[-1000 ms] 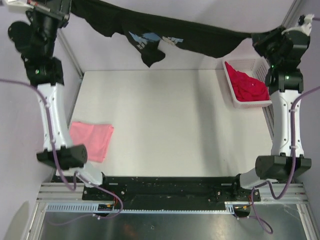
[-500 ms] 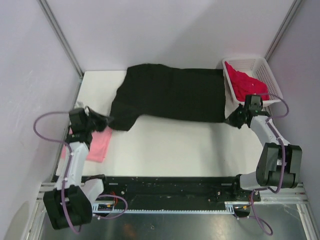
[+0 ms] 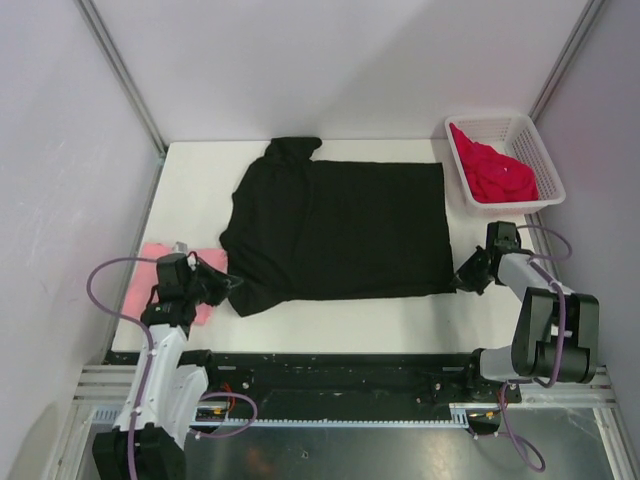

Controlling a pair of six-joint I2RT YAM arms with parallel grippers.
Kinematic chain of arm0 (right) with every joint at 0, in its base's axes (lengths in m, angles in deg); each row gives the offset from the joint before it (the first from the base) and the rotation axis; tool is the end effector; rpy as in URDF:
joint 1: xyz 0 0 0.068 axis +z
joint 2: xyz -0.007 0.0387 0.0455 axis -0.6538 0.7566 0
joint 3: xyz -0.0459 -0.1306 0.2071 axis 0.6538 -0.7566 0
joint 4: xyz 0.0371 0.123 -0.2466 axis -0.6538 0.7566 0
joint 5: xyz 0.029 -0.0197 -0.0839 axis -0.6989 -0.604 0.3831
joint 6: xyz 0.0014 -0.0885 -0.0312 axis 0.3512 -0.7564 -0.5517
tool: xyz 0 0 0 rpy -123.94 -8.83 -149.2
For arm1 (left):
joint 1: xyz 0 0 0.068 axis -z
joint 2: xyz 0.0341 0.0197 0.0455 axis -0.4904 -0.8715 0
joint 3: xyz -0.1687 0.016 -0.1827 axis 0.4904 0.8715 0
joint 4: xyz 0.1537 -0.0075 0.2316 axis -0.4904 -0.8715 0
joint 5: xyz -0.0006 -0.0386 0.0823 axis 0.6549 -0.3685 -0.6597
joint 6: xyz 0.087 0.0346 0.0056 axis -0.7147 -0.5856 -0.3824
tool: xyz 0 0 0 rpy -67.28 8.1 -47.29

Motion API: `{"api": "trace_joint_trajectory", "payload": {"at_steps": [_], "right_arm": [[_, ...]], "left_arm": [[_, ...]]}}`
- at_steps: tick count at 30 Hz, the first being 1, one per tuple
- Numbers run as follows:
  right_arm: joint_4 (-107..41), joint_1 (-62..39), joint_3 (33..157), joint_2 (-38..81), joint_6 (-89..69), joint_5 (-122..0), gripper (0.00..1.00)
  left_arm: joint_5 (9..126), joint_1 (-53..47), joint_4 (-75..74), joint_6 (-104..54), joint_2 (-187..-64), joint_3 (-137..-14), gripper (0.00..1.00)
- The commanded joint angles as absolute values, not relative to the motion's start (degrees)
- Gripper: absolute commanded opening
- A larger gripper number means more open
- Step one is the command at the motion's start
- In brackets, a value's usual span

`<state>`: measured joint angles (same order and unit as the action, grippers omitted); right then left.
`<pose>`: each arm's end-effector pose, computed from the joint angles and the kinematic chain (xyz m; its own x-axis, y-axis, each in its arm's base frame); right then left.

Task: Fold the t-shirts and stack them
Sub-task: Flatten out the tshirt

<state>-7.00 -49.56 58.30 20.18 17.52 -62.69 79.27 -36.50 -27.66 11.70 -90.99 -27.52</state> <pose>0.2757 -0.0284 0.0768 -0.7048 0.6701 -0.2328 0.5864 0.7350 0.3404 0.2239 -0.0009 0.1482 -0.5424 -0.7777 -0.3178 -0.4136 0.5765 -0.7047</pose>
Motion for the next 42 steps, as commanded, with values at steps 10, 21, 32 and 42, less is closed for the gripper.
{"api": "trace_joint_trajectory", "payload": {"at_steps": [10,21,32,42], "right_arm": [[-0.45,-56.84,56.08,11.6,20.56,-54.04,0.0],[-1.82,-57.79,56.06,12.51,19.98,-53.5,0.0],[-4.34,-57.39,56.81,14.18,18.21,-56.36,0.0],[-5.53,-54.29,57.41,14.25,18.15,-55.07,0.0]], "left_arm": [[69.69,-18.41,-34.31,17.57,-85.39,-24.47,0.0],[64.76,-2.25,-34.3,16.61,-88.14,-27.74,0.15],[60.82,0.16,-36.93,11.61,-86.47,-31.49,0.48],[36.25,15.77,-47.11,12.81,-90.09,-40.87,0.49]]}}
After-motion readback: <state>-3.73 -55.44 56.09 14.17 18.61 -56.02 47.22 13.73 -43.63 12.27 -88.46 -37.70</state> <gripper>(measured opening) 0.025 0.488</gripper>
